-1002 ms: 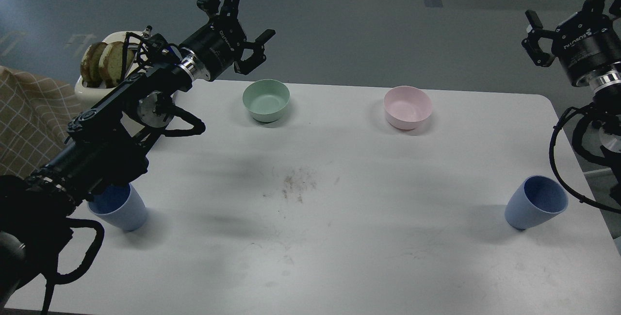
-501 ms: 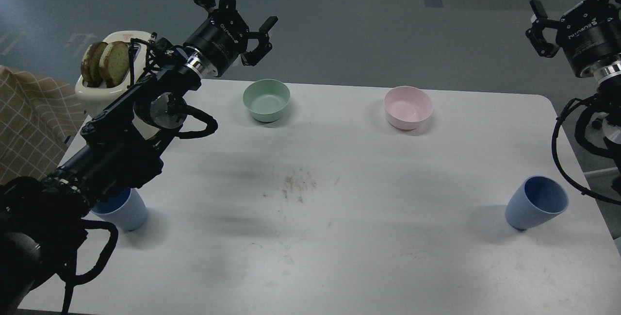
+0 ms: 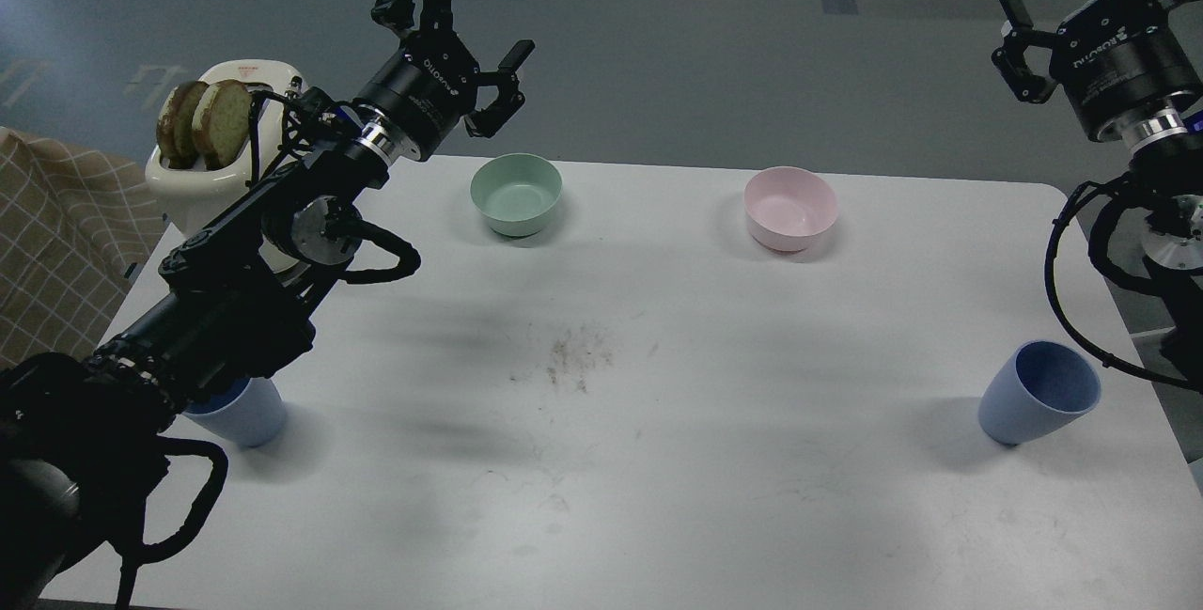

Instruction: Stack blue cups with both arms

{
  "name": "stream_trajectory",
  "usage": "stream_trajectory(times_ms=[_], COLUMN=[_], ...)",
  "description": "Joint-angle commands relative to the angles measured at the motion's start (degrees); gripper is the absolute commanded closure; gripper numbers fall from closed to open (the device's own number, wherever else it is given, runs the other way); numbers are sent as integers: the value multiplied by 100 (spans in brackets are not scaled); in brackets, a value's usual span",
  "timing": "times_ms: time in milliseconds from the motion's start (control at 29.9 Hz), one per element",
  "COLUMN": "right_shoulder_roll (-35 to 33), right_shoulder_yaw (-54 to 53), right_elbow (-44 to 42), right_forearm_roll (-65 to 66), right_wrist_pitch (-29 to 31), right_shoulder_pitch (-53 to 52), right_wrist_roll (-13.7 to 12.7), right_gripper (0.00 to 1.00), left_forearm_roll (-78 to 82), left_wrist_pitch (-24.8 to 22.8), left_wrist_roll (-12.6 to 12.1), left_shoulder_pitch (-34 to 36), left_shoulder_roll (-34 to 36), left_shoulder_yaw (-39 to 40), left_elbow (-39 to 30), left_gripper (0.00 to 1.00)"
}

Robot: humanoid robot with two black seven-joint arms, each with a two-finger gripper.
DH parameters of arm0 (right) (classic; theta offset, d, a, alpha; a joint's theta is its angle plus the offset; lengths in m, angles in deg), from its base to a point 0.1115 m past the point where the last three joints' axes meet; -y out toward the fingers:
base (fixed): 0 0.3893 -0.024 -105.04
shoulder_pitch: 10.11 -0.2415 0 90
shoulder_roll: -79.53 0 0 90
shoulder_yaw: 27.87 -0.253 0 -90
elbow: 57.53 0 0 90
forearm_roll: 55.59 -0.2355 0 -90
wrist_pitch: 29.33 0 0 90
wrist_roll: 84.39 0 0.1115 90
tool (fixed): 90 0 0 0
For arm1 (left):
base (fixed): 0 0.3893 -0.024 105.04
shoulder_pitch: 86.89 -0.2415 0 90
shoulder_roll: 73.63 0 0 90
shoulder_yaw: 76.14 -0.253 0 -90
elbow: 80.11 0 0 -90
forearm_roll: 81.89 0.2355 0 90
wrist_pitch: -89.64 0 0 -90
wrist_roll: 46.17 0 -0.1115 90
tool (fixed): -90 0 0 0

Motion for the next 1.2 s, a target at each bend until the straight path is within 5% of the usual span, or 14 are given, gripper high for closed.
stream_trajectory(times_ms=[0,902,1169], right_shoulder_roll=[-2,86,77], right_shoulder_yaw=[2,-7,-7], right_elbow=[-9,-71,-62], right_forearm_roll=[0,18,18], right_wrist_pitch=[0,0,0], right_shoulder_pitch=[30,-5,-14], right_wrist_roll=[-1,-1,-1], right_gripper=[0,0,0], left_forearm_roll=[0,421,1748], left_wrist_pitch=[55,-15,-191], left_wrist_roll=[10,89,45], left_shoulder_pitch=[15,-47,-82], left_shoulder_roll=[4,74,1295], left_shoulder_yaw=[-8,-78,-122], left_elbow=[-14,-102,-1533], left_gripper=[2,2,2])
